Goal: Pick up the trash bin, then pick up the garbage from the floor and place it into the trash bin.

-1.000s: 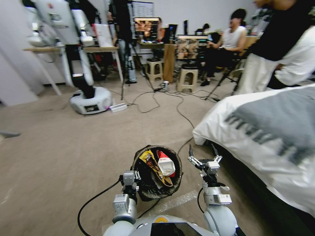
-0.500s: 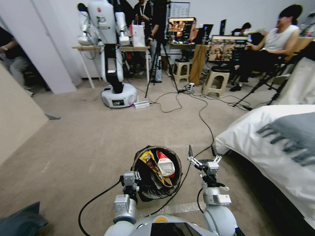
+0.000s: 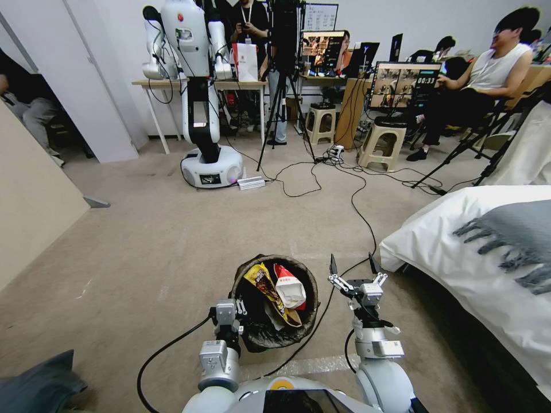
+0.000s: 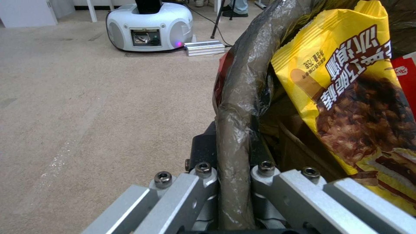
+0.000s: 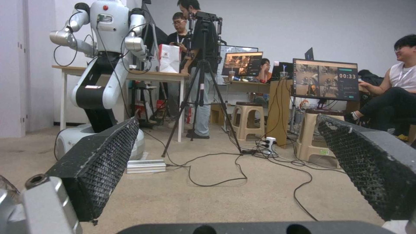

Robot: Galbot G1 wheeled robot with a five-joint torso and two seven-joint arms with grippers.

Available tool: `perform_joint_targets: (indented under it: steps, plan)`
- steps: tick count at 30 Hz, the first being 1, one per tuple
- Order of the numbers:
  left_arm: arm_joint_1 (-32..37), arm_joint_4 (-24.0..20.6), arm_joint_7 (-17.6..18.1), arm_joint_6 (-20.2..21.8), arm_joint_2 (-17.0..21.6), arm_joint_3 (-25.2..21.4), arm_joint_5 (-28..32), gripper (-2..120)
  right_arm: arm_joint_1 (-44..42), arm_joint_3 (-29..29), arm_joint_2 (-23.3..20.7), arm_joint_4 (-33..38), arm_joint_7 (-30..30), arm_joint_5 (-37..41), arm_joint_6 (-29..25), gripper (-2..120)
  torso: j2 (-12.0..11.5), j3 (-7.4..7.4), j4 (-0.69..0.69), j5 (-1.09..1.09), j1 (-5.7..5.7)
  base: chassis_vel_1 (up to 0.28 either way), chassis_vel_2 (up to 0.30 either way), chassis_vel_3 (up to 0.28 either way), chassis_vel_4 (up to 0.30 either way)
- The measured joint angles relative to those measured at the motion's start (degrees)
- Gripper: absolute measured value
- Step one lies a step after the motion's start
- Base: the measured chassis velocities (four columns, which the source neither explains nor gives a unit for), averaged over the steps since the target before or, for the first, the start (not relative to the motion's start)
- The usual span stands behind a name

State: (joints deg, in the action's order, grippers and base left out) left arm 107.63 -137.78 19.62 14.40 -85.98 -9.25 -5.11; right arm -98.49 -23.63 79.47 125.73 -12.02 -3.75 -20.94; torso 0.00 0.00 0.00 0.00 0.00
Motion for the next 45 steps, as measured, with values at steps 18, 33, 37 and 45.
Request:
perform_joint_targets:
  steps: [18, 33, 37, 45]
  plan:
    - [-5.44, 4.73, 2.43, 3.14, -0.70, -9.03, 7.84, 1, -0.01, -0.20, 0.31, -0.19, 0.00, -0.45, -0.74, 100, 0.00, 0.00, 0.00, 0.00, 0.00, 0.000, 0.000, 0.000, 0.000]
    - [-8.38, 11.61, 3.91, 4.55, -0.97, -12.90, 11.74, 1, -0.08, -0.16, 0.54, -0.59, -0.02, -0.53, -1.01, 100, 0.00, 0.00, 0.00, 0.00, 0.00, 0.000, 0.000, 0.000, 0.000]
    - [-8.55, 12.77, 4.87, 5.77, -0.98, -12.97, 16.09, 1, -0.10, -0.03, 0.59, -0.61, -0.01, -0.66, -1.06, 100, 0.00, 0.00, 0.00, 0.00, 0.00, 0.000, 0.000, 0.000, 0.000]
    - [-9.02, 14.89, 6.72, 6.99, -0.89, -13.07, 20.49, 1, -0.42, 0.05, 0.56, -0.62, 0.09, -0.73, -1.16, 100, 0.00, 0.00, 0.01, 0.02, 0.00, 0.000, 0.000, 0.000, 0.000]
